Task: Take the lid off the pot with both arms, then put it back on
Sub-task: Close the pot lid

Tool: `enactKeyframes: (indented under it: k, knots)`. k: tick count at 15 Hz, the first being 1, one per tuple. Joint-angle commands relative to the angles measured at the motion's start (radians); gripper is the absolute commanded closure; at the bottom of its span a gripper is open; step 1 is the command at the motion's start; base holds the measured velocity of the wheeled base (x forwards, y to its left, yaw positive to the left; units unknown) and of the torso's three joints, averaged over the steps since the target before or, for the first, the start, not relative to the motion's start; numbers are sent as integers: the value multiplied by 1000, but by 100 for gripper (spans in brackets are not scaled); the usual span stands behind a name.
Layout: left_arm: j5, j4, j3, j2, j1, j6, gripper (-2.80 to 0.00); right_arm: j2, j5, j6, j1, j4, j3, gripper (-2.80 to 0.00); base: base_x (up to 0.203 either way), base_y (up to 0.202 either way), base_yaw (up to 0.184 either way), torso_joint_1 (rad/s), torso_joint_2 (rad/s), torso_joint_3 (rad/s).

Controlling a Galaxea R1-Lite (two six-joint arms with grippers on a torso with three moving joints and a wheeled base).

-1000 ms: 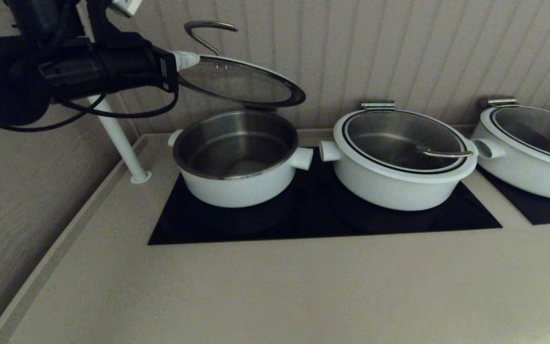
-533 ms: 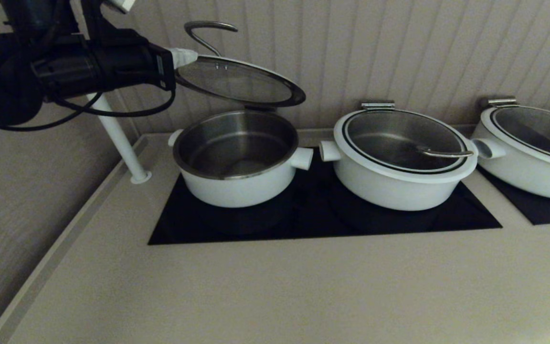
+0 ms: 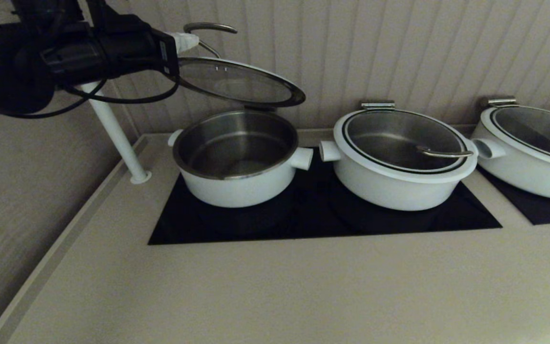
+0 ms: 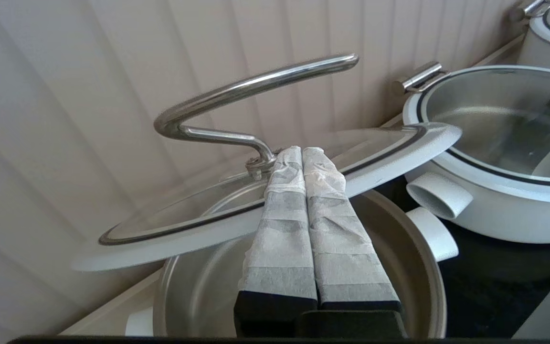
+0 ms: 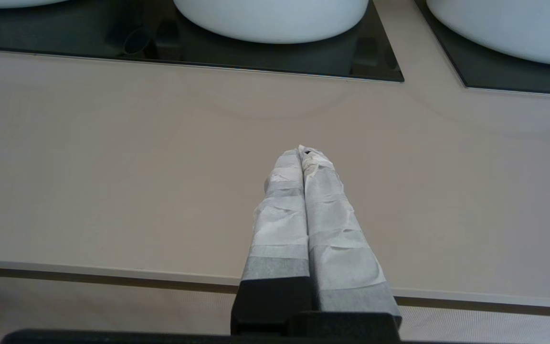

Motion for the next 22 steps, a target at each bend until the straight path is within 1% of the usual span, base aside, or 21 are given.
enactKeyframes:
  k: [1,8,18,22]
  knots:
    - [-2,-1,-12,36,-1,2,0,0,1,-1,0,0,0,0,0,0,0,0,0,0]
    - [-2,-5,-19,69,0,3,0,0,1,-1,0,0,0,0,0,0,0,0,0,0]
    - [-1,-2,-2,35,0,3,0,0,1,-1,0,0,0,0,0,0,0,0,0,0]
    - [0,1,38,10,0,8,0,0,1,-1,0,0,0,0,0,0,0,0,0,0]
